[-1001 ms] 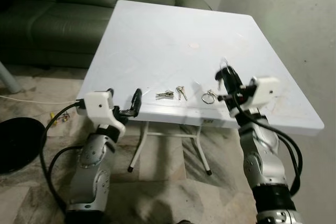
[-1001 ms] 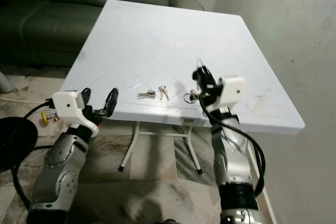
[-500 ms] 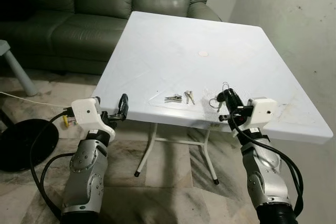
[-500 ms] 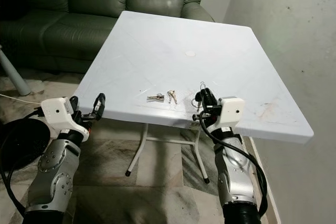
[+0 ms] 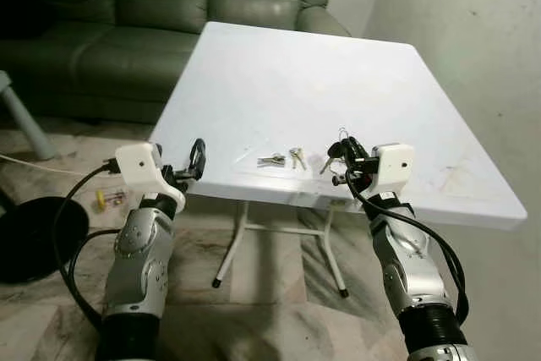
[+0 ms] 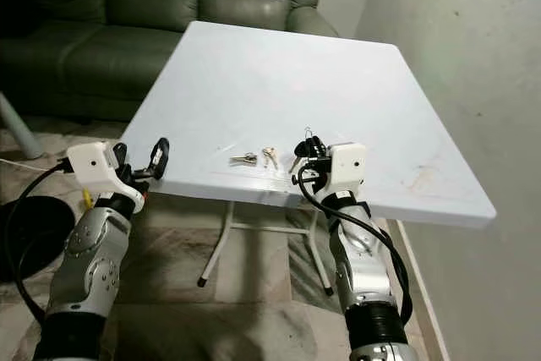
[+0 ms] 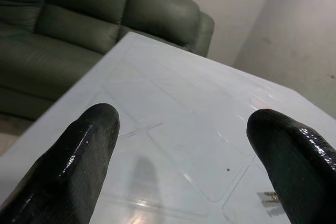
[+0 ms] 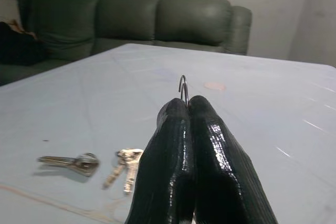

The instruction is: Hang keys on a hook

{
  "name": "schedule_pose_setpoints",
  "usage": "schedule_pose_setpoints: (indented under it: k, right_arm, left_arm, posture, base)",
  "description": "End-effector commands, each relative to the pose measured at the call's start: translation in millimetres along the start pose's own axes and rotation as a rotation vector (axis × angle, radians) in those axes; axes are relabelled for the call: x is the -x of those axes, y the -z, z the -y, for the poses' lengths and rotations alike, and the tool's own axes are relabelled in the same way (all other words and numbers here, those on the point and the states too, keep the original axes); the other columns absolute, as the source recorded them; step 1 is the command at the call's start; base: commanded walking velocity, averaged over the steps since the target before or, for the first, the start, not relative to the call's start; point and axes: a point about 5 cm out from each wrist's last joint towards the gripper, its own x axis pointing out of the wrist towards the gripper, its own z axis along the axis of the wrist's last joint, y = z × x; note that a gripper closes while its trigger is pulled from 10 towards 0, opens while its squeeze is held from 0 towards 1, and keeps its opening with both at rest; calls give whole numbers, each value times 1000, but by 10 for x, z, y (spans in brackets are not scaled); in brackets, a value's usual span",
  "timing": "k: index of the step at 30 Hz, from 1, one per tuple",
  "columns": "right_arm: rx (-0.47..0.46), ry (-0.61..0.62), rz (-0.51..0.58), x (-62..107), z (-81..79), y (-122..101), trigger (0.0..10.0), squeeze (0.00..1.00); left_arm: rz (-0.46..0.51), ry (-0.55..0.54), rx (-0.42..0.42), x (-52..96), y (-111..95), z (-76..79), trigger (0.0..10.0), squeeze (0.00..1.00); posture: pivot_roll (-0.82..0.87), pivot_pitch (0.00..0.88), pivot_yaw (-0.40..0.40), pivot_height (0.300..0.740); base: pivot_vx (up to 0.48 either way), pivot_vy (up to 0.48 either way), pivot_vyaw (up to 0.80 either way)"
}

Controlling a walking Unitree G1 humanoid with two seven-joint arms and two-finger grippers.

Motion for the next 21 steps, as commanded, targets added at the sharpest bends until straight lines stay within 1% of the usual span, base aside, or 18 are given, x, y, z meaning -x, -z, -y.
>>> schedule_pose_setpoints:
  k: [1,4,5,7,9,12,15,21]
  right_arm:
    - [0,5,-16,7,13,23,10000,0]
    - [2,7,-15,13,24,25,10000,0]
    - [3,14,-14,13,38,23,10000,0]
    - [-1,19,-14,12,47,24,10000,0]
    - [2,21,-11,11,50,21,10000,0]
    - [1,32,-9,8,59,22,10000,0]
    - [-5,35,-11,2,55,24,10000,0]
    - [2,26,7,-4,28,-19,10000,0]
  left_arm:
    - [-9,-27,-19,1,11,-48,10000,0]
    - [-2,-42,-16,11,-4,-82,10000,0]
    - [15,-68,-7,13,-35,-129,10000,0]
    - [17,-93,-10,9,-58,-183,10000,0]
    - [15,-95,-15,4,-61,-197,10000,0]
    - [16,-64,20,-7,-59,-185,10000,0]
    - [3,-59,-3,-12,-42,-183,10000,0]
    - [18,-34,-6,-43,-73,-134,10000,0]
  posture:
    - [91,0,-102,715]
    - [89,0,-98,715]
    - [88,0,-93,715]
    - [87,0,-88,715]
    - [84,0,-84,715]
    - [80,0,-81,715]
    - [74,0,-78,715]
    - [69,0,-80,715]
  base:
    - [0,0,-712]
    - [0,0,-708]
    - [0,0,-712]
    - [0,0,-712]
    - [0,0,-706]
    - [0,0,-710]
    - [0,0,-706]
    - [0,0,-708]
